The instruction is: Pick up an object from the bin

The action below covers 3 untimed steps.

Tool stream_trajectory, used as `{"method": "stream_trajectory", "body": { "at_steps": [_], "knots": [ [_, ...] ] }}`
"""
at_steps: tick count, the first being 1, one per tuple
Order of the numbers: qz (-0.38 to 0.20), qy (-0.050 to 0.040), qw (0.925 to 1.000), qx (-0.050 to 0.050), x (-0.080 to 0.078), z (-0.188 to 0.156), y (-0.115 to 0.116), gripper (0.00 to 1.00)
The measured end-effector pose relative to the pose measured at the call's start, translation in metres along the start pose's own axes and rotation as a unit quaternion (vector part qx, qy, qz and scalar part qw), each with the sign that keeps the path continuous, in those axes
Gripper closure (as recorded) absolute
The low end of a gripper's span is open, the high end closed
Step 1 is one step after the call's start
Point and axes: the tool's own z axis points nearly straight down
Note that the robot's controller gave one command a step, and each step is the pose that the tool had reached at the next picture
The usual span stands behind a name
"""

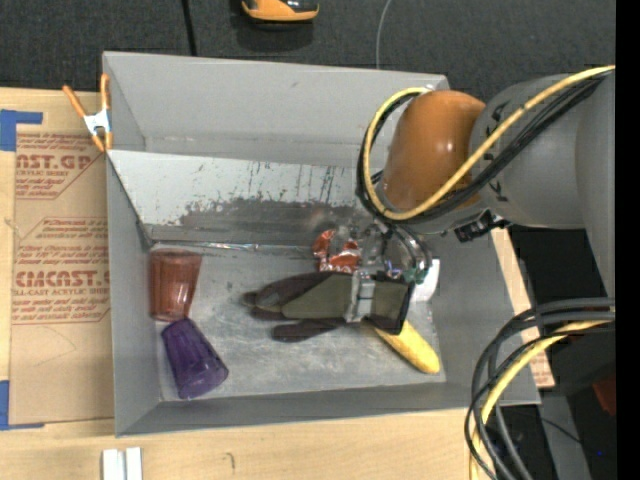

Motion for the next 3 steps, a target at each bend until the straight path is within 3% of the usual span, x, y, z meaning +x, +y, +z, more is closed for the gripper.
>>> {"method": "stream_trajectory", "body": {
  "at_steps": [1, 2, 3],
  "knots": [
    [0.0, -0.0037, 1.0, 0.0, -0.002, -0.004, 0.0, 0.0],
    [-0.019, -0.0129, 0.9997, 0.001, -0.007, 0.054, -0.024, 1.0],
    [-0.019, -0.0128, 0.9997, 0.001, -0.007, 0.054, -0.024, 1.0]
  ]
}}
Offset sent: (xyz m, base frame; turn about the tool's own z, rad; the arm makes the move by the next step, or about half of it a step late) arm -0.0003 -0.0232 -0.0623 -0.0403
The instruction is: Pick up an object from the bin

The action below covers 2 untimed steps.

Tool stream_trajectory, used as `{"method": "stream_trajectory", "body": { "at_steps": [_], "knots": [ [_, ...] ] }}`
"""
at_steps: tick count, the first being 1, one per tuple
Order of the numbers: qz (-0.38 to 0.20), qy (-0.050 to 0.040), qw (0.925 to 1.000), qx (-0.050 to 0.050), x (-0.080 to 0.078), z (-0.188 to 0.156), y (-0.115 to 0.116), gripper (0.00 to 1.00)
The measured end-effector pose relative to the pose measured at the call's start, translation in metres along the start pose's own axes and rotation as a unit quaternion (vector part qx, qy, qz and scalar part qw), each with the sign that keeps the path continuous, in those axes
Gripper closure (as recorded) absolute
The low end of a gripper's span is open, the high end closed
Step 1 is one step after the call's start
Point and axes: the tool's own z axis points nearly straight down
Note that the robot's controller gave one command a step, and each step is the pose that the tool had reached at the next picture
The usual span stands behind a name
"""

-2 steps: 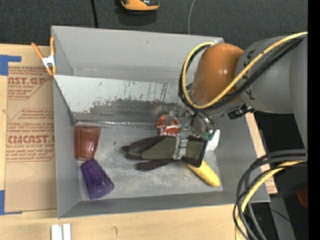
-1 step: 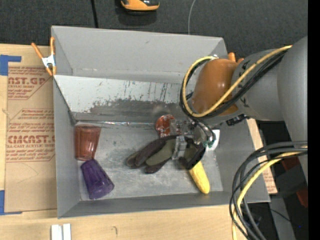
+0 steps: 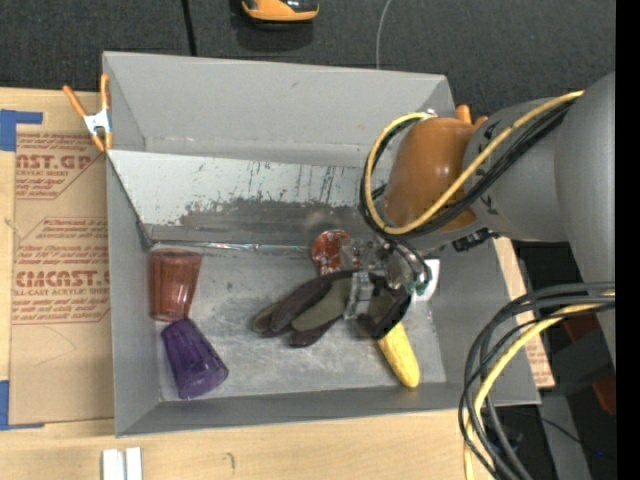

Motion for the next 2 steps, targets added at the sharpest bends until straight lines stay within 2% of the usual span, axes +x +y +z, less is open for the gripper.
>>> {"method": "stream_trajectory", "body": {
  "at_steps": [1, 2],
  "knots": [
    [-0.006, 0.009, 0.9999, -0.001, -0.002, -0.029, -0.024, 1.0],
    [-0.007, 0.0115, 0.9999, -0.001, -0.003, -0.089, -0.023, 1.0]
  ]
}}
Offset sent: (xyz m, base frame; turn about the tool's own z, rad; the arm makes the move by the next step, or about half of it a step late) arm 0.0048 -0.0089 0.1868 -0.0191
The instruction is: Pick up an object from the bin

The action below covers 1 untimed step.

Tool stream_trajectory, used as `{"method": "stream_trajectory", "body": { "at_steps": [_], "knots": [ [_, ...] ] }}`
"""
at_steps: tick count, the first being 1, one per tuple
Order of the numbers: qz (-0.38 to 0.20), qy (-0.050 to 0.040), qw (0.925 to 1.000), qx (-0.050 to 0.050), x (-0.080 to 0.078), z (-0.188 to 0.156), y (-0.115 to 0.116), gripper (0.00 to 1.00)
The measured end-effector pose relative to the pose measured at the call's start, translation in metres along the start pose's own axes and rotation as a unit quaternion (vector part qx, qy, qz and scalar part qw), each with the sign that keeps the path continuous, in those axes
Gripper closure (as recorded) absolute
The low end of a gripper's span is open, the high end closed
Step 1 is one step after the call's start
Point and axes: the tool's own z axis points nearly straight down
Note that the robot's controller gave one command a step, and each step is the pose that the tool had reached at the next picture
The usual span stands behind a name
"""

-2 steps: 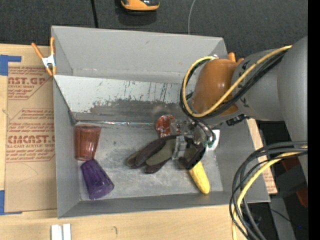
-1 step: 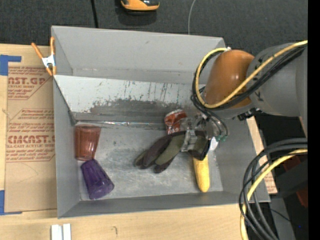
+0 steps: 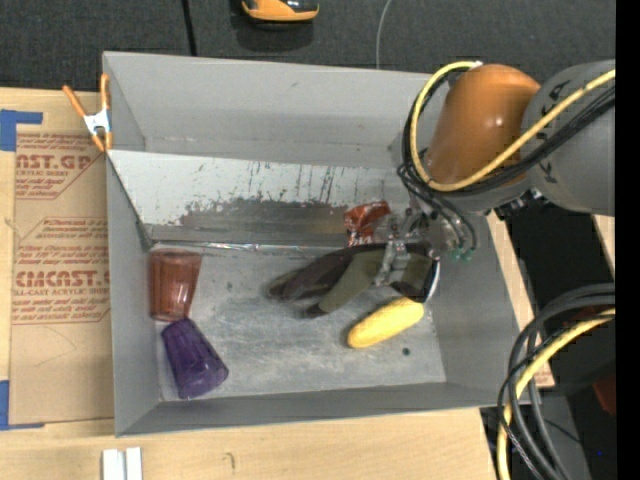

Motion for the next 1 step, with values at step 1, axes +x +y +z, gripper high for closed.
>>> {"method": "stream_trajectory", "body": {
  "at_steps": [1],
  "knots": [
    [-0.012, -0.0023, 0.9999, 0.0, 0.0125, -0.044, 0.0045, 1.0]
  ]
}}
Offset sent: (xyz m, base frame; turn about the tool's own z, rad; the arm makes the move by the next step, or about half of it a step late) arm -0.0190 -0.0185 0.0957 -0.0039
